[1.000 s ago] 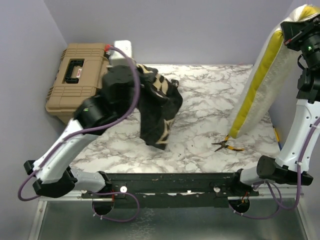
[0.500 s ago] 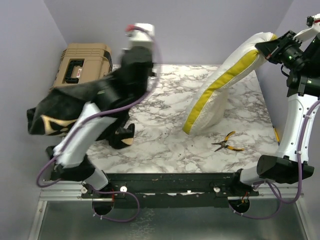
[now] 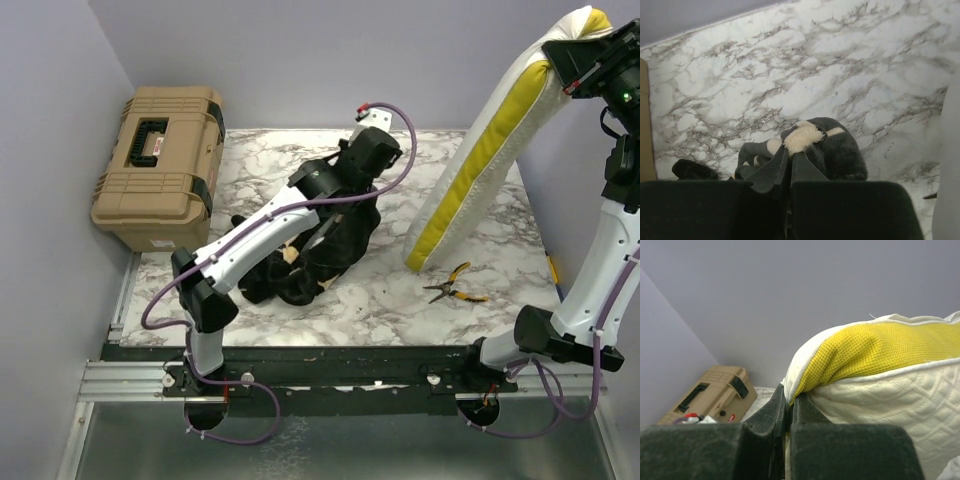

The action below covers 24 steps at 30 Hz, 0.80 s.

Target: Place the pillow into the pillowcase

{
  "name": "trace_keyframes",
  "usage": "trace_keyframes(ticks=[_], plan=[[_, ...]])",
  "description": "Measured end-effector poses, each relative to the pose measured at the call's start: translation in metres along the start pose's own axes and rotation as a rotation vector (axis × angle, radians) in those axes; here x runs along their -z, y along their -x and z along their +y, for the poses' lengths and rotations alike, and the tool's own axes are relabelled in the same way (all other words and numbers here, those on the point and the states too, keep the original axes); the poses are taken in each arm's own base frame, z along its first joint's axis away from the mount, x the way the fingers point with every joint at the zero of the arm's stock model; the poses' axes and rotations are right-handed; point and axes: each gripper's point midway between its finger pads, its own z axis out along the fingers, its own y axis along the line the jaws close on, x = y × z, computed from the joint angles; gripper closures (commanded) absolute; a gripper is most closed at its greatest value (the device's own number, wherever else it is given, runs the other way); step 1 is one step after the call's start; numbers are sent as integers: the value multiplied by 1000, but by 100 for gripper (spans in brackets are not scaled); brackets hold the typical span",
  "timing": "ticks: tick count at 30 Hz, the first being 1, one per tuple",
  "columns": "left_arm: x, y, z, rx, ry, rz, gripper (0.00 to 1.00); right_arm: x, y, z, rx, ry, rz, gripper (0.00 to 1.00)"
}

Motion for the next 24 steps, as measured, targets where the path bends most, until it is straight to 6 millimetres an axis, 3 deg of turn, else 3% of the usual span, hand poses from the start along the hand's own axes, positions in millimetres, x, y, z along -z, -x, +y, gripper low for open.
trace_keyframes(ticks=[5,9,13,16,18,20,22,24], plan=[[35,35,22,98,2,-105,100,5,7,20,29,83,-9,100],[42,25,39,138,38,-108,100,-3,-22,24,-14,196,64,100],[24,-13,50,144,91,-31,100,-25,-91,39,-114,335,242,100],[6,-45,65,162,148,38,100,-48,-153,74,-159,480,402,100],[0,-60,78,186,181,67,100,-48,-203,98,-198,557,508,96],[-3,-74,97,235,220,88,100,-36,-255,116,-253,612,618,76],[-1,-84,115,290,245,94,100,-17,-302,130,-306,647,724,43],[3,-101,140,367,273,107,100,4,-341,138,-347,668,824,29]])
